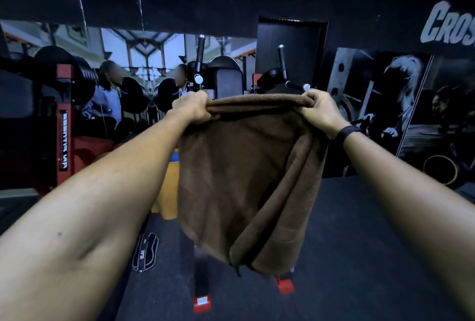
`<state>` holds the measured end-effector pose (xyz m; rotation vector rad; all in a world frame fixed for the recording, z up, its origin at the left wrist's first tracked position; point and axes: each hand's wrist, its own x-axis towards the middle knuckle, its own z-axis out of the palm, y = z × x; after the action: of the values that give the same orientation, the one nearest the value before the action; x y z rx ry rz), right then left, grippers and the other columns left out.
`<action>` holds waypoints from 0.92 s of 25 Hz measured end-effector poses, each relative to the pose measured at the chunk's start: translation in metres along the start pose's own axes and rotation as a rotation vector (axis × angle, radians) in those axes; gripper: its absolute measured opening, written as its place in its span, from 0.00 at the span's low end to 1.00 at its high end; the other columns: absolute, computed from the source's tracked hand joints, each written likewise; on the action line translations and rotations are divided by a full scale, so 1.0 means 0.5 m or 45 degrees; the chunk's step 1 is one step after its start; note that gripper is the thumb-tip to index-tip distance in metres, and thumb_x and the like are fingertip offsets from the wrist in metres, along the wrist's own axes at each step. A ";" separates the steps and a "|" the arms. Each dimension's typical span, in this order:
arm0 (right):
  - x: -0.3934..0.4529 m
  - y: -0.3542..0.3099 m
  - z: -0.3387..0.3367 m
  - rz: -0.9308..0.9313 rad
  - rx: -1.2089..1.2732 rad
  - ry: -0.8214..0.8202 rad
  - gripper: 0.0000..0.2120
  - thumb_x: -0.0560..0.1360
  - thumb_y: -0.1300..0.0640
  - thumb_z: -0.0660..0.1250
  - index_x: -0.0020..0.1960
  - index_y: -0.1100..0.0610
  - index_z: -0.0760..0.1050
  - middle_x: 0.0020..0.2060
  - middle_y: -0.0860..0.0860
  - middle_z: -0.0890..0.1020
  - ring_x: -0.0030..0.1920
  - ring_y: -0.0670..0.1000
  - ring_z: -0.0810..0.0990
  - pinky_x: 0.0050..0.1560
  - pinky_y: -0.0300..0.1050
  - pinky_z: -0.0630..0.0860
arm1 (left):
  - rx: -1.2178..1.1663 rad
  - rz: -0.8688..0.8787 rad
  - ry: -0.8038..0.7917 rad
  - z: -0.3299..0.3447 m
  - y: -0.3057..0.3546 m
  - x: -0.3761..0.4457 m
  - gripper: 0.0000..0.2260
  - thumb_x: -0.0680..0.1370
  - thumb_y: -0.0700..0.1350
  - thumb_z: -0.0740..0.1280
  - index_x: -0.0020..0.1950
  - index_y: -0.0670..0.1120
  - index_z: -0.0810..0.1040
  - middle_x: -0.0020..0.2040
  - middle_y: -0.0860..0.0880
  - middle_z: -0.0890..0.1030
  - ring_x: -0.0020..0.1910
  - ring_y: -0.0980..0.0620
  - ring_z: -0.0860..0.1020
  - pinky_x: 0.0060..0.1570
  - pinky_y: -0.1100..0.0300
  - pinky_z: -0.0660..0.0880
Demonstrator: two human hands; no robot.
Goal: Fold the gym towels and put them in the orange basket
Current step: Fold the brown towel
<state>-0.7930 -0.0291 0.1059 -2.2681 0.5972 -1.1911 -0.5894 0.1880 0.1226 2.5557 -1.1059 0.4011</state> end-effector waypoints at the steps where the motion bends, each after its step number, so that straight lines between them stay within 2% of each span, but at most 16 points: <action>1: -0.005 0.001 -0.007 0.029 0.011 -0.077 0.11 0.66 0.50 0.75 0.39 0.54 0.77 0.40 0.51 0.82 0.44 0.49 0.80 0.49 0.50 0.77 | -0.154 -0.058 0.054 0.004 0.005 -0.001 0.12 0.74 0.50 0.68 0.57 0.53 0.78 0.59 0.42 0.77 0.58 0.39 0.76 0.51 0.52 0.72; 3: -0.017 -0.013 -0.013 0.090 0.098 -0.322 0.28 0.58 0.37 0.78 0.49 0.54 0.80 0.45 0.47 0.84 0.48 0.47 0.82 0.53 0.46 0.79 | -0.369 -0.060 0.143 0.000 0.039 0.001 0.12 0.74 0.43 0.63 0.54 0.54 0.79 0.58 0.42 0.78 0.58 0.39 0.76 0.51 0.52 0.72; 4: -0.024 -0.025 -0.009 0.108 0.112 -0.451 0.31 0.58 0.36 0.78 0.54 0.53 0.80 0.49 0.47 0.85 0.50 0.47 0.83 0.55 0.46 0.79 | -0.419 -0.020 0.173 -0.007 0.062 -0.001 0.10 0.74 0.42 0.62 0.49 0.53 0.80 0.55 0.43 0.79 0.57 0.39 0.76 0.49 0.52 0.72; 6: -0.042 -0.056 0.007 0.156 0.006 -0.707 0.26 0.65 0.40 0.76 0.57 0.54 0.79 0.50 0.49 0.85 0.50 0.49 0.83 0.55 0.46 0.79 | -0.537 0.058 0.207 -0.016 0.100 0.004 0.09 0.72 0.40 0.62 0.36 0.52 0.78 0.47 0.44 0.81 0.51 0.40 0.78 0.43 0.53 0.74; 8: -0.057 -0.077 0.032 0.272 0.008 -0.848 0.19 0.72 0.47 0.72 0.56 0.60 0.79 0.49 0.54 0.84 0.48 0.53 0.83 0.53 0.48 0.80 | -0.593 0.100 0.273 -0.006 0.122 0.009 0.10 0.70 0.38 0.62 0.30 0.50 0.74 0.40 0.43 0.80 0.47 0.40 0.79 0.37 0.55 0.73; 10: -0.061 -0.083 0.051 0.414 0.227 -0.822 0.13 0.77 0.52 0.68 0.55 0.61 0.79 0.45 0.56 0.84 0.44 0.55 0.82 0.48 0.48 0.80 | -0.576 0.110 0.333 0.016 0.127 -0.002 0.07 0.71 0.38 0.66 0.35 0.48 0.74 0.43 0.41 0.80 0.49 0.40 0.78 0.38 0.57 0.68; 11: -0.057 -0.083 0.053 0.491 0.371 -0.760 0.10 0.78 0.53 0.66 0.54 0.59 0.78 0.42 0.55 0.84 0.41 0.54 0.82 0.46 0.46 0.80 | -0.526 0.084 0.327 0.033 0.123 -0.008 0.05 0.72 0.40 0.69 0.42 0.49 0.76 0.49 0.41 0.79 0.53 0.41 0.77 0.41 0.57 0.68; 13: -0.041 -0.084 0.053 0.657 0.640 -0.603 0.08 0.80 0.54 0.62 0.48 0.56 0.78 0.35 0.52 0.83 0.36 0.52 0.81 0.42 0.44 0.79 | -0.320 -0.088 0.301 0.069 0.106 -0.027 0.20 0.72 0.47 0.73 0.59 0.45 0.71 0.60 0.42 0.74 0.60 0.40 0.73 0.50 0.52 0.69; 14: -0.030 -0.084 0.051 0.724 0.754 -0.532 0.10 0.80 0.54 0.61 0.45 0.56 0.77 0.32 0.52 0.83 0.34 0.51 0.80 0.39 0.42 0.79 | -0.264 -0.179 0.289 0.082 0.100 -0.039 0.25 0.72 0.53 0.73 0.62 0.43 0.69 0.61 0.42 0.74 0.61 0.40 0.73 0.52 0.50 0.71; 15: -0.021 -0.088 0.050 0.777 0.862 -0.483 0.12 0.80 0.54 0.59 0.42 0.56 0.76 0.29 0.51 0.82 0.31 0.50 0.80 0.35 0.39 0.78 | -0.227 -0.263 0.207 0.099 0.093 -0.048 0.26 0.73 0.59 0.70 0.61 0.42 0.71 0.58 0.41 0.76 0.59 0.40 0.76 0.52 0.51 0.72; 16: -0.014 -0.092 0.050 0.808 0.959 -0.462 0.13 0.81 0.54 0.57 0.41 0.56 0.75 0.27 0.51 0.81 0.28 0.50 0.79 0.31 0.37 0.77 | -0.276 -0.318 0.001 0.114 0.085 -0.058 0.27 0.75 0.64 0.64 0.57 0.40 0.74 0.51 0.42 0.80 0.53 0.43 0.80 0.48 0.55 0.74; 18: -0.006 -0.104 0.050 0.815 1.107 -0.437 0.16 0.81 0.55 0.54 0.39 0.57 0.73 0.24 0.51 0.79 0.23 0.49 0.78 0.26 0.35 0.74 | -0.605 -0.392 -0.658 0.148 0.067 -0.080 0.31 0.79 0.67 0.50 0.43 0.39 0.74 0.33 0.45 0.83 0.31 0.52 0.82 0.32 0.65 0.72; 19: -0.005 -0.111 0.049 0.815 1.158 -0.419 0.16 0.82 0.55 0.53 0.39 0.57 0.73 0.24 0.51 0.78 0.22 0.49 0.77 0.26 0.35 0.74 | -0.746 -0.386 -0.971 0.161 0.058 -0.094 0.32 0.80 0.66 0.44 0.41 0.40 0.73 0.31 0.46 0.83 0.27 0.54 0.81 0.30 0.65 0.71; 20: -0.002 -0.114 0.048 0.816 1.200 -0.392 0.16 0.82 0.55 0.52 0.40 0.58 0.72 0.25 0.52 0.78 0.22 0.49 0.76 0.26 0.36 0.73 | -0.789 -0.365 -1.214 0.176 0.047 -0.107 0.31 0.81 0.64 0.43 0.44 0.40 0.74 0.36 0.45 0.84 0.31 0.54 0.82 0.32 0.64 0.74; 21: 0.000 -0.116 0.047 0.820 1.245 -0.365 0.16 0.82 0.54 0.52 0.41 0.58 0.72 0.26 0.52 0.77 0.22 0.49 0.76 0.26 0.36 0.73 | -0.781 -0.310 -1.341 0.201 0.031 -0.112 0.27 0.83 0.59 0.47 0.49 0.39 0.75 0.45 0.44 0.83 0.40 0.51 0.83 0.38 0.61 0.78; 23: 0.007 -0.116 0.046 0.813 1.314 -0.298 0.16 0.83 0.53 0.52 0.42 0.59 0.72 0.26 0.52 0.77 0.22 0.49 0.77 0.25 0.36 0.74 | -0.753 -0.290 -1.386 0.257 0.005 -0.124 0.14 0.83 0.46 0.57 0.60 0.37 0.74 0.59 0.40 0.78 0.57 0.42 0.79 0.53 0.49 0.80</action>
<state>-0.7637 0.0192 0.1326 -1.1739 0.4106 -0.6435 -0.6162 0.1749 -0.0169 2.2168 -0.9520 -1.3073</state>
